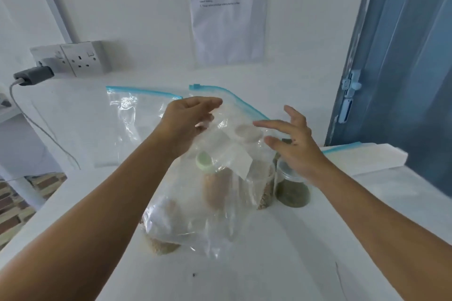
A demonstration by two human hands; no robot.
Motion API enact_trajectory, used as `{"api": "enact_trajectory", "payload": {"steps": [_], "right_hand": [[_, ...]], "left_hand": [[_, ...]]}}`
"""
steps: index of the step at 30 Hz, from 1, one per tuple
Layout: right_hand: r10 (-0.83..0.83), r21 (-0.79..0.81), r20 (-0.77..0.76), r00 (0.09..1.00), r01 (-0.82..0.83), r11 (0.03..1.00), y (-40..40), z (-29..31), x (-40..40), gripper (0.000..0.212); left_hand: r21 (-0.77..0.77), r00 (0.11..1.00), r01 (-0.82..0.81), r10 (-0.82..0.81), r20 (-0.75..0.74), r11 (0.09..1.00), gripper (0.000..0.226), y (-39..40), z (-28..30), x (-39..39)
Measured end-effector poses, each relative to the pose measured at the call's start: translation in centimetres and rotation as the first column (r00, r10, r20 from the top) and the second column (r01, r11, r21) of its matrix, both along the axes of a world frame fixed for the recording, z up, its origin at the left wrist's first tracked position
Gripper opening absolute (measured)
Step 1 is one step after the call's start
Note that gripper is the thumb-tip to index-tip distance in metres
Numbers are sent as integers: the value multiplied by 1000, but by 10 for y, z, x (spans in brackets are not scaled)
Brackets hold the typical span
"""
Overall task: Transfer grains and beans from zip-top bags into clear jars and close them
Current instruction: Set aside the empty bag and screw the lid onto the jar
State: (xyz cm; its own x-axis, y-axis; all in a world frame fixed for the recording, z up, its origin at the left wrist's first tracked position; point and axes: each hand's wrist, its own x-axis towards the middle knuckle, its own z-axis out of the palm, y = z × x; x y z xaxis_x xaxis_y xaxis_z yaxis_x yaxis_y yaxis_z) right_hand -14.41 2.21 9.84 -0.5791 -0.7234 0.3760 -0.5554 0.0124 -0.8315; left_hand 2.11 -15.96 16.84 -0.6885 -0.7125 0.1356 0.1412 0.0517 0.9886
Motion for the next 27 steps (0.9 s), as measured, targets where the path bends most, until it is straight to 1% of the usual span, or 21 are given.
{"api": "enact_trajectory", "payload": {"steps": [1, 2, 3, 5, 8, 9, 10, 11, 12, 14, 16, 17, 19, 24, 27], "right_hand": [[-18, -59, 80, 997, 22, 998, 3, -8, 3, 45], [-11, -113, 194, 981, 33, 993, 6, -13, 7, 44], [20, -157, 308, 951, 30, 987, 8, -19, 9, 43], [92, -225, 465, 881, 17, 974, 11, -24, 14, 42], [223, -297, 655, 722, -25, 955, 20, -23, 22, 35], [245, -303, 695, 676, -34, 952, 24, -22, 24, 32], [249, -295, 717, 651, -40, 955, 29, -23, 25, 31], [228, -272, 723, 652, -35, 962, 34, -24, 24, 31], [179, -232, 712, 679, -14, 973, 38, -26, 20, 33], [54, -167, 670, 741, 79, 983, 47, -30, 8, 34], [-25, -160, 647, 762, 167, 973, 60, -33, -12, 32], [-53, -152, 641, 766, 194, 969, 69, -33, -23, 30], [-79, -123, 613, 786, 193, 973, 86, -30, -44, 28], [-179, 25, 506, 844, 193, 981, 139, -19, -107, 32], [-236, 106, 472, 850, 211, 972, 178, -23, -155, 35]], "left_hand": [[30, 999, -18, 19, -41, 999, 8, 1, 1, -3], [59, 996, -27, 32, -78, 998, 8, 2, 2, -5], [86, 993, -30, 40, -110, 996, 8, 4, 3, -7], [126, 987, -28, 47, -155, 992, 8, 8, 1, -12], [171, 980, -16, 49, -195, 985, 11, 13, -6, -20], [170, 982, -15, 46, -185, 985, 12, 13, -10, -22], [156, 986, -8, 34, -162, 988, 12, 15, -13, -24], [134, 991, 7, 10, -130, 991, 12, 17, -17, -25], [100, 996, 24, -15, -91, 995, 12, 19, -19, -25], [4, 999, 37, -36, -14, 999, 10, 22, -21, -27], [-55, 999, 23, -21, 35, 998, 14, 23, -22, -30], [-54, 998, 23, -20, 60, 998, 15, 25, -23, -34], [-29, 995, 45, -42, 94, 999, 16, 31, -28, -45], [47, 993, 105, -107, 54, 993, 19, 74, -45, -101], [69, 992, 96, -101, 73, 993, 22, 113, -62, -148]]}}
